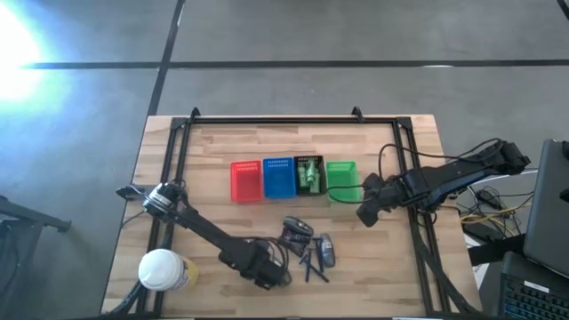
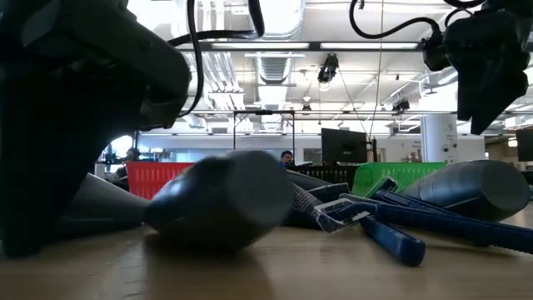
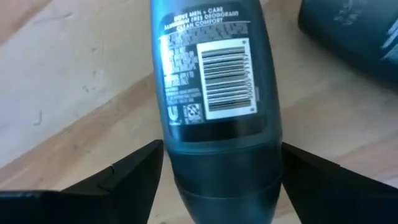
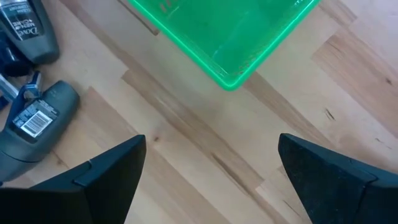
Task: Pick & Place Travel size toiletries
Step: Put the black deodorant into the red basket
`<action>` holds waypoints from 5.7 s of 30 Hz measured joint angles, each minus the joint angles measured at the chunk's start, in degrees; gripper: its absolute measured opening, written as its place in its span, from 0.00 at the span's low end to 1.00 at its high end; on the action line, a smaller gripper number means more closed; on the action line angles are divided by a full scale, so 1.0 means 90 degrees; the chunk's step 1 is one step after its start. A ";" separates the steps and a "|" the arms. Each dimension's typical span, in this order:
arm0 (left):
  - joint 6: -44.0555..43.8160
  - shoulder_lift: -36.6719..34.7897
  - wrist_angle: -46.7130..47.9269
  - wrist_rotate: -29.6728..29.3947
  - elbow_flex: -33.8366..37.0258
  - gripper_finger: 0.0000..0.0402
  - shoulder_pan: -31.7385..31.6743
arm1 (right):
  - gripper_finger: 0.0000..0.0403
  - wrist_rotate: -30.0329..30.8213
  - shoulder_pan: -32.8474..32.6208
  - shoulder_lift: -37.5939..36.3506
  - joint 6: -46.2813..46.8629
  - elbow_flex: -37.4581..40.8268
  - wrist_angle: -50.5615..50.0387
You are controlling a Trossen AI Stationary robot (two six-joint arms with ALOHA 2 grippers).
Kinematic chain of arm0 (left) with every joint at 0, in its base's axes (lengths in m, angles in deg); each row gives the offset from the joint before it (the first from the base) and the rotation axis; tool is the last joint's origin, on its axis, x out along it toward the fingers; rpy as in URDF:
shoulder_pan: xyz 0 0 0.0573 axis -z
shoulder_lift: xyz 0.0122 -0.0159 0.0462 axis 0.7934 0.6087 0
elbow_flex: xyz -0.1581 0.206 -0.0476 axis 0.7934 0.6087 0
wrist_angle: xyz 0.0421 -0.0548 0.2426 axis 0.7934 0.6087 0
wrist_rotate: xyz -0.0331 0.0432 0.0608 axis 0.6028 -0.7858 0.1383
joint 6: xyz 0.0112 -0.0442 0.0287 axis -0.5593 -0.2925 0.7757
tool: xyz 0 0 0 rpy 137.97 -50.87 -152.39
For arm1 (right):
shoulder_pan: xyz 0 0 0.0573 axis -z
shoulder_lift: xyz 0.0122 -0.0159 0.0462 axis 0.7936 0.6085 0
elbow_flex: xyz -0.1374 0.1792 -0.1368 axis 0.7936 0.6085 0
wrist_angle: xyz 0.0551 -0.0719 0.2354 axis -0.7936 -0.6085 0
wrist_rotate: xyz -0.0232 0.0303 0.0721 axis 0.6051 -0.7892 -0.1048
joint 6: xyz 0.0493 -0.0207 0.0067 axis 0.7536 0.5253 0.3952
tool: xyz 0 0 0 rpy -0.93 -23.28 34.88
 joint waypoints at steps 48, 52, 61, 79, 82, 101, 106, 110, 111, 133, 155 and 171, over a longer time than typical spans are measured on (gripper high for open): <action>0.0899 -0.4400 -0.1685 -0.2515 0.3995 0.69 -0.4019 | 0.87 0.0160 0.0148 -0.0037 -0.0186 -0.0027 0.0133; 0.0947 -0.4391 -0.1710 -0.2363 0.3960 0.81 -0.3902 | 0.85 0.0160 0.0148 -0.0037 -0.0185 -0.0027 0.0134; 0.1752 -0.4309 -0.1837 -0.2640 0.2541 0.88 -0.2137 | 0.88 -0.0095 0.0151 -0.0037 -0.0536 -0.0027 0.0133; 0.4691 -0.0861 -0.1251 -0.2314 -0.0642 0.86 0.0225 | 0.86 -0.0437 0.0153 0.0032 -0.2605 -0.0005 0.1760; 0.5669 -0.0335 -0.0641 -0.2472 -0.1326 0.86 0.0180 | 0.88 -0.0527 0.0151 0.0070 -0.2645 -0.0002 0.1749; 0.9595 0.0194 -0.0590 -0.1082 -0.1615 0.75 -0.0659 | 0.87 -0.0520 0.0119 0.0046 -0.2254 0.0005 0.1358; 0.9941 0.0195 -0.0655 -0.1068 -0.1615 0.75 -0.0469 | 0.90 -0.0383 0.0119 0.0048 -0.2303 0.0007 0.1282; 1.0057 0.0387 -0.0709 -0.0979 -0.1615 0.75 -0.0454 | 0.90 -0.0341 0.0122 0.0048 -0.2437 0.0007 0.1285; 1.0058 0.0424 -0.0752 -0.0939 -0.1614 0.75 -0.0458 | 0.90 -0.0338 0.0122 0.0048 -0.2478 0.0007 0.1291; 0.9354 0.0930 -0.0706 -0.0323 -0.1516 0.53 -0.0627 | 0.88 -0.0168 0.0134 0.0050 -0.2468 0.0010 0.1291; 0.1041 -0.3491 0.0429 -0.3972 0.1223 0.53 -0.2740 | 0.88 0.0408 0.0182 -0.0241 -0.1631 -0.0063 0.1245; 0.2164 -0.3637 -0.0799 -0.3072 0.2980 0.70 -0.4177 | 0.85 0.0546 0.0178 -0.0246 -0.1491 -0.0061 0.1265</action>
